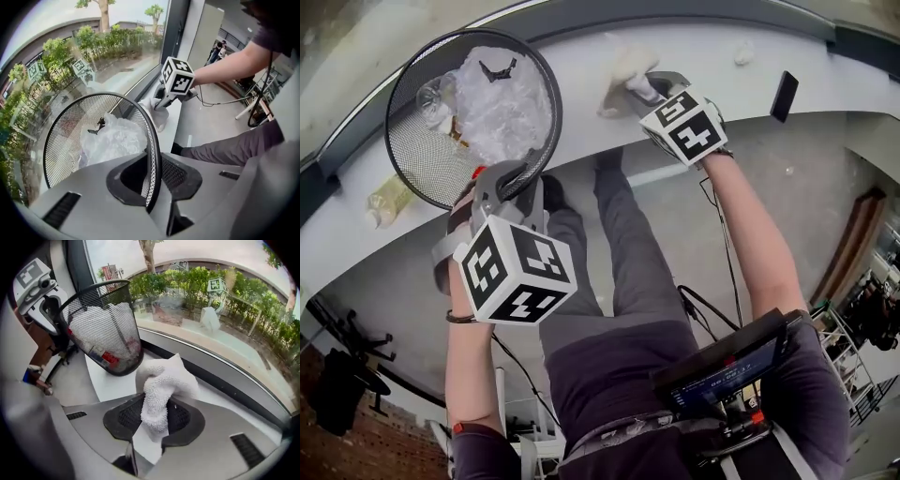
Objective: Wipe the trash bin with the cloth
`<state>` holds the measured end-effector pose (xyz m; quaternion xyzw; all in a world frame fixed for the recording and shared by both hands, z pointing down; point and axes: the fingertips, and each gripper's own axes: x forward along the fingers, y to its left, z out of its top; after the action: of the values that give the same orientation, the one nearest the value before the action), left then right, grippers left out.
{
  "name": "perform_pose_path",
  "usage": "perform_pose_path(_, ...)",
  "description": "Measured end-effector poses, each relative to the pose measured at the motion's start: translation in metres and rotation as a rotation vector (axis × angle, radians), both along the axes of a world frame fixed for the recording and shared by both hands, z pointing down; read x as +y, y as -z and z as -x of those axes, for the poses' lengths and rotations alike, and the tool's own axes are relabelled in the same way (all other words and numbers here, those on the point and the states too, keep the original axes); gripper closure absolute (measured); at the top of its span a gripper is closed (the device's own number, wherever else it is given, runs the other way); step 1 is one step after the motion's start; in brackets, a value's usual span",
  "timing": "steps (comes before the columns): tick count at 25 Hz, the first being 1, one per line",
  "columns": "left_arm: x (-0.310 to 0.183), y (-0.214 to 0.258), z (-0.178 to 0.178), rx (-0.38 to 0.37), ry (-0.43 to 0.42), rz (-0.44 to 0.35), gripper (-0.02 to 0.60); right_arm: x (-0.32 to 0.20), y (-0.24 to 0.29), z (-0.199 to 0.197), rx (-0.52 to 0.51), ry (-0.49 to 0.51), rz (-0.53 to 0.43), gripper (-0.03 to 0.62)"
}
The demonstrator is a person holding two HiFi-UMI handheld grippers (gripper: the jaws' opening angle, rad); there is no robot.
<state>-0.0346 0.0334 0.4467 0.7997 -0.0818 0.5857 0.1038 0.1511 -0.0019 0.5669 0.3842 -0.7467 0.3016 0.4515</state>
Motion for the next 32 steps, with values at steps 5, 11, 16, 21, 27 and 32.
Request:
perform_pose_path(5,-0.002,0.0,-0.001,0.005,0.007,-0.012,0.515,-0.019,-0.015,-0.019,0.113,0.051,-0.018,0.405)
perform_pose_path(11,-0.009,0.012,0.009,-0.02,0.012,-0.081,0.508,-0.021,0.036,-0.036,0.157,0.041,-0.085,0.379)
perform_pose_path(16,-0.016,0.061,0.017,0.037,0.078,-0.133,0.489,-0.017,0.122,-0.021,0.072,-0.055,-0.18,0.379)
perform_pose_path(21,-0.039,0.139,0.02,0.095,0.086,-0.25,0.489,-0.017,0.21,-0.006,0.015,-0.094,-0.277,0.379)
perform_pose_path(27,-0.057,0.253,0.02,0.283,0.096,-0.432,0.489,-0.016,0.328,0.028,-0.123,-0.158,-0.449,0.381)
perform_pose_path(32,-0.038,0.318,0.016,0.451,0.067,-0.502,0.489,0.005,0.429,0.067,-0.36,-0.205,-0.614,0.381)
